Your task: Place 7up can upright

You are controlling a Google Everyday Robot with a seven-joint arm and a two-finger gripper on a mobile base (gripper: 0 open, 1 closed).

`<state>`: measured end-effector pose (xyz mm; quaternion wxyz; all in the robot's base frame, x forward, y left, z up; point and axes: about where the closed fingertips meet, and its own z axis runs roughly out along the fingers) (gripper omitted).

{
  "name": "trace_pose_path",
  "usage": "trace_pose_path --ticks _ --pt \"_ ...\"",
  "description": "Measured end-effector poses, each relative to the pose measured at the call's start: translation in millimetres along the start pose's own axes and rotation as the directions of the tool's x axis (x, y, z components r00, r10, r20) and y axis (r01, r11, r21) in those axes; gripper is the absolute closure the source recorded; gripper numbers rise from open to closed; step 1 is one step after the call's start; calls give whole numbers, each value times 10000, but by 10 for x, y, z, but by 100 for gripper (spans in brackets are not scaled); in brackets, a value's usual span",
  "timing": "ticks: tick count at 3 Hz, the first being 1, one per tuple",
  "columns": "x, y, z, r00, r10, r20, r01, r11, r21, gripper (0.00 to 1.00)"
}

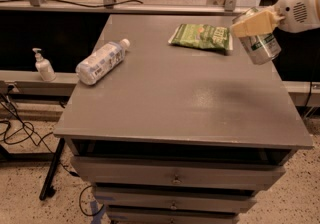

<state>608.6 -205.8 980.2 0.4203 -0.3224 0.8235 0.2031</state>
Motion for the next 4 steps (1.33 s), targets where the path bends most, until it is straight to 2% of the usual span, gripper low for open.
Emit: trace_pose_path --ticks 1,2,3,4 --pt "-114 154 -43 9980 -246 583 276 9983 -514 100" --pt "-113 151 -37 9981 -242 569 272 9983 -513 100" --pt "-108 158 -27 9927 195 1194 -106 9971 -752 100" --pt "-145 284 18 9640 770 2545 -504 9927 -1094 100"
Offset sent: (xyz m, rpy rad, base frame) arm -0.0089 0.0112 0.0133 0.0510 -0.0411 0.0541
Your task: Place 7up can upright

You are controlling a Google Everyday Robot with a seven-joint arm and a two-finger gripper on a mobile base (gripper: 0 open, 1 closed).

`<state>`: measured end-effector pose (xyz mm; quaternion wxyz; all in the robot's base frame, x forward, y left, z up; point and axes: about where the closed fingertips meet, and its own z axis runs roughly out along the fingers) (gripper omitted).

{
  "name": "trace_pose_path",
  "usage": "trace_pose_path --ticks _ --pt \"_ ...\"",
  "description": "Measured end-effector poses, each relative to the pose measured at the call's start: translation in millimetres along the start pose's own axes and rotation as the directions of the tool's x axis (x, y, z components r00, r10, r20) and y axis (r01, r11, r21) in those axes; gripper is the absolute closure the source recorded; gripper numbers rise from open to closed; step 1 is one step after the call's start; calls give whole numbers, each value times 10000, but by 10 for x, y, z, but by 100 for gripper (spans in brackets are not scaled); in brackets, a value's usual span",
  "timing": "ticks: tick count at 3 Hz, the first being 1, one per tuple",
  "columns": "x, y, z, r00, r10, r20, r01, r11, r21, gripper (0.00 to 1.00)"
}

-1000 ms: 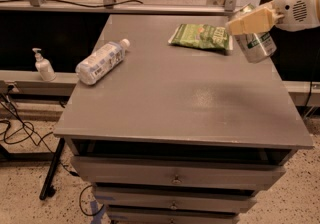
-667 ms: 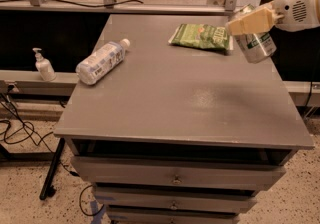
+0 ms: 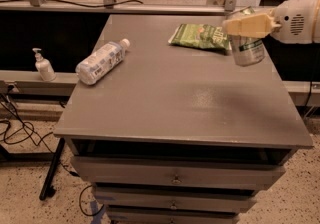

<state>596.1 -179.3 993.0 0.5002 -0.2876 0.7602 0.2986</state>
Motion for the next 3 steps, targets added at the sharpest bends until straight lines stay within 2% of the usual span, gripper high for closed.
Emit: trace_pose_path --ticks 1,2,3 --pt "-45 46 115 9816 353 1878 -348 9994 -60 100" --pt "-154 1 240 9413 277 3364 -345 9993 142 100" --pt "-305 123 332 9290 -74 3699 33 9999 117 100"
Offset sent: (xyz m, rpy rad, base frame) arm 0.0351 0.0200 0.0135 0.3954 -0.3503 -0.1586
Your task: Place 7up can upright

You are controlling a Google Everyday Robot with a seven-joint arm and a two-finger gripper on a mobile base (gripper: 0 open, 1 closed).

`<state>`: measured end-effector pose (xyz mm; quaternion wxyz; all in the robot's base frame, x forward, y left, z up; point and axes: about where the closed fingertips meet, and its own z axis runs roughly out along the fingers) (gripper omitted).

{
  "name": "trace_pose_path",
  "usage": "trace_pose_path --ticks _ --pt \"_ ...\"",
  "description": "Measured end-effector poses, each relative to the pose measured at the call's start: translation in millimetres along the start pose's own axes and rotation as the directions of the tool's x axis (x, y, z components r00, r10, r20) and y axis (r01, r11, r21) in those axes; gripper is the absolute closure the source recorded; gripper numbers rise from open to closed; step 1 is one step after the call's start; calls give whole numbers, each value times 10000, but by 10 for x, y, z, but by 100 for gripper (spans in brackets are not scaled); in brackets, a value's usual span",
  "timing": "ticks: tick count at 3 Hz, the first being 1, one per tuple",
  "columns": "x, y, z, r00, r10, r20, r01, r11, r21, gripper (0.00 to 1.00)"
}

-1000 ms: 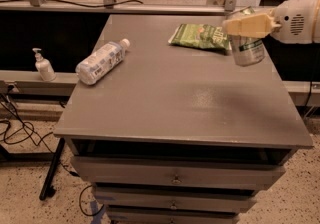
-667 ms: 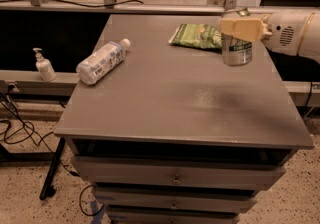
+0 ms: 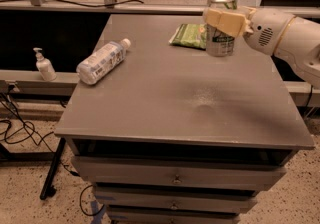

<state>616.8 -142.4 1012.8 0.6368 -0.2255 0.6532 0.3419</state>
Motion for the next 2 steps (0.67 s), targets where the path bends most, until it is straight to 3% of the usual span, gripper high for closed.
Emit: trace_pose_path --ticks 1,2 --pt "-16 61 -30 9983 -576 -127 570 9974 -451 100" --pt "4 124 -66 9752 -2200 252 2214 9662 -1323 100"
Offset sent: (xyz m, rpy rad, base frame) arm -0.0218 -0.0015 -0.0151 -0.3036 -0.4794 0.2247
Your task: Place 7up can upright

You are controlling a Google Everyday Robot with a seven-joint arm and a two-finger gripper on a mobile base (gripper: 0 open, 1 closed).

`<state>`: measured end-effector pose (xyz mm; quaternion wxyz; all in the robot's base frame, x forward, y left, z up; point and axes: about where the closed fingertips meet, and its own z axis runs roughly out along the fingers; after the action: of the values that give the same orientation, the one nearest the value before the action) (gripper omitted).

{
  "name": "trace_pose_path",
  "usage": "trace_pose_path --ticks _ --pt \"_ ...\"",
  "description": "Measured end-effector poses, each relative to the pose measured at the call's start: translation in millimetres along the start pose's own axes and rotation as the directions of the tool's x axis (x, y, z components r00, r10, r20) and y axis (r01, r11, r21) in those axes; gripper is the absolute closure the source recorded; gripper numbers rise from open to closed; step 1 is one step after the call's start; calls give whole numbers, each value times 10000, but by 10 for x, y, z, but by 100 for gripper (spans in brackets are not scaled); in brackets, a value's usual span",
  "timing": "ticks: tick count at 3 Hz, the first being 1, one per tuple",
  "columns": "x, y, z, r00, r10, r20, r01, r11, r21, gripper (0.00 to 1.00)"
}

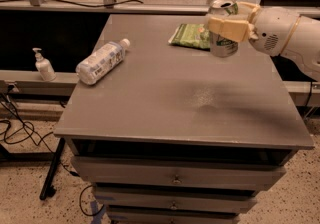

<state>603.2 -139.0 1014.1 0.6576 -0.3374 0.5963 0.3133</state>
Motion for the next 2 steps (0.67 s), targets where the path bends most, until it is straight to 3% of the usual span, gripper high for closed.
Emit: trace_pose_path --ticks 1,2 --pt "128 -21 -17 9865 -1567 480 1600 9841 -770 100" --pt "304 -42 -23 9569 -2774 861 2869 9491 -1300 100"
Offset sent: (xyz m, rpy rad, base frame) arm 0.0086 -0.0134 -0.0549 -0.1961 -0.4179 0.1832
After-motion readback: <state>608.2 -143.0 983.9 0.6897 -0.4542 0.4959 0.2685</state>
